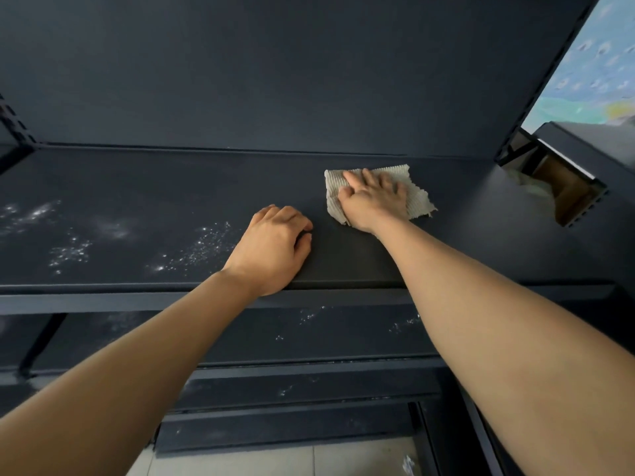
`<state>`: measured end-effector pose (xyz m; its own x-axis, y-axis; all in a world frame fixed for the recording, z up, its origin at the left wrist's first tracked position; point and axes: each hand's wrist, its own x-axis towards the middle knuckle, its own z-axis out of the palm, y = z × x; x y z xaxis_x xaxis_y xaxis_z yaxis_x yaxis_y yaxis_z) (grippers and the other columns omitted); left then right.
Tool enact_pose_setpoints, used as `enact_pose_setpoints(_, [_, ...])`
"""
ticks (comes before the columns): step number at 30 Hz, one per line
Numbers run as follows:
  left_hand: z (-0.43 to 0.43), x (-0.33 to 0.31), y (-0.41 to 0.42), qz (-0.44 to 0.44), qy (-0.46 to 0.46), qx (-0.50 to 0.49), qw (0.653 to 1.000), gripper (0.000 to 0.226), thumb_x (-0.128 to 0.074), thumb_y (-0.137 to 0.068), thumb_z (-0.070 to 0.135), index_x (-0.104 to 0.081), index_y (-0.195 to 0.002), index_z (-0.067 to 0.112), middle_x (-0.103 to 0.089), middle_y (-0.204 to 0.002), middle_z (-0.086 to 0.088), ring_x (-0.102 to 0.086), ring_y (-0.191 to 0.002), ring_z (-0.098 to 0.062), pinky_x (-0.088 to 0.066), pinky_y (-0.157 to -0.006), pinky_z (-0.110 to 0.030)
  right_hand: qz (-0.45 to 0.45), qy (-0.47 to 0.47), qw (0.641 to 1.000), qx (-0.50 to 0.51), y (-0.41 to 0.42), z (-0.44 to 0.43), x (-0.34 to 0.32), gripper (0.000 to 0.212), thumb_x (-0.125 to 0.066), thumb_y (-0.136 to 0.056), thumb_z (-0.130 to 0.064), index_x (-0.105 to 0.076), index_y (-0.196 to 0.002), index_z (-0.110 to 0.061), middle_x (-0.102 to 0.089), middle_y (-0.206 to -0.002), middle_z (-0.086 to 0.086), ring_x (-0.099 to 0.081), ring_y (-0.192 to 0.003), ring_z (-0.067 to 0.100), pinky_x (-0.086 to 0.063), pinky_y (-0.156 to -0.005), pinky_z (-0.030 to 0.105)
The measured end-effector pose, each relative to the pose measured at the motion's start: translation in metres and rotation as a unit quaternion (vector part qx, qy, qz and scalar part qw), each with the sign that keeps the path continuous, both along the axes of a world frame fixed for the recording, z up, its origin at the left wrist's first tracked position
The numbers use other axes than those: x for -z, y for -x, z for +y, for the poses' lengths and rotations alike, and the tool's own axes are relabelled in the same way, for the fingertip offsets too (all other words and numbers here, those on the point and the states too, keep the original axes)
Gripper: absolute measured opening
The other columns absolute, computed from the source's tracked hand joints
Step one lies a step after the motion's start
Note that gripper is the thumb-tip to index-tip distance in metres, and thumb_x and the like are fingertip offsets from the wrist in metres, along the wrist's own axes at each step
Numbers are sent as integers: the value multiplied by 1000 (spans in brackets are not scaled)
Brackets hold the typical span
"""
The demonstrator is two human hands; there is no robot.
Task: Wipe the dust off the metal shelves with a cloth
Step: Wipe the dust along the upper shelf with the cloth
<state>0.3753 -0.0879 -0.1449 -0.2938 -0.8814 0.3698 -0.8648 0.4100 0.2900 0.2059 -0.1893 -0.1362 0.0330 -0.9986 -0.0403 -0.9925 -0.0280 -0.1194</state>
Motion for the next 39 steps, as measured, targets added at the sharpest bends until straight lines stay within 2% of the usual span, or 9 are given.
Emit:
enact_pose_setpoints(12, [5,-4,-2,6,42,0,999,20,-47,-91,13,-64,-97,5,-65,-99,-11,-57,-93,-32,-36,-99,-40,-17,-6,1000,-5,-1,53,-2,51,-13,-100,-43,-11,-150,-39,-4,-162,-3,1,-148,25,0,-118,48])
enact_pose_setpoints(17, [27,-4,-23,1,103,24,994,35,-34,-90,22,-64,-94,5,-66,-94,-10,-60,-88,-31,-37,-102,-43,-16,-13,1000,22,-12,76,-4,51,-13,-99,-41,-11,-151,-37,-3,-162,-1,1,-148,28,0,-117,50])
enact_pose_setpoints(21, [46,0,-75,0,135,-5,991,33,-36,-91,20,-64,-97,4,-65,-97,-11,-59,-87,-31,-36,-103,-44,-12,-14,1000,14,-49,88,-6,52,-14,-99,-39,-11,-151,-35,-3,-162,1,1,-147,31,-1,-117,53])
enact_pose_setpoints(30, [75,3,-178,-28,106,-110,988,36,-34,-91,22,-64,-99,3,-64,-96,-11,-58,-90,-33,-34,-104,-44,-22,-9,996,-81,-173,106,-4,52,-14,-100,-39,-9,-151,-34,-1,-162,2,4,-147,31,2,-117,53])
enact_pose_setpoints(33, [72,3,-185,-30,109,-110,987,30,-39,-90,18,-64,-99,4,-64,-96,-11,-58,-90,-33,-35,-104,-44,-25,-4,997,-76,-181,105,-4,52,-14,-99,-39,-10,-151,-35,-2,-162,1,4,-147,30,1,-117,52])
enact_pose_setpoints(39, [49,1,-180,-14,127,-72,989,38,-32,-90,23,-64,-97,4,-64,-95,-11,-58,-88,-33,-34,-103,-43,-24,1,998,-60,-182,100,-1,52,-14,-99,-41,-11,-151,-39,-3,-162,-2,3,-148,26,1,-117,51])
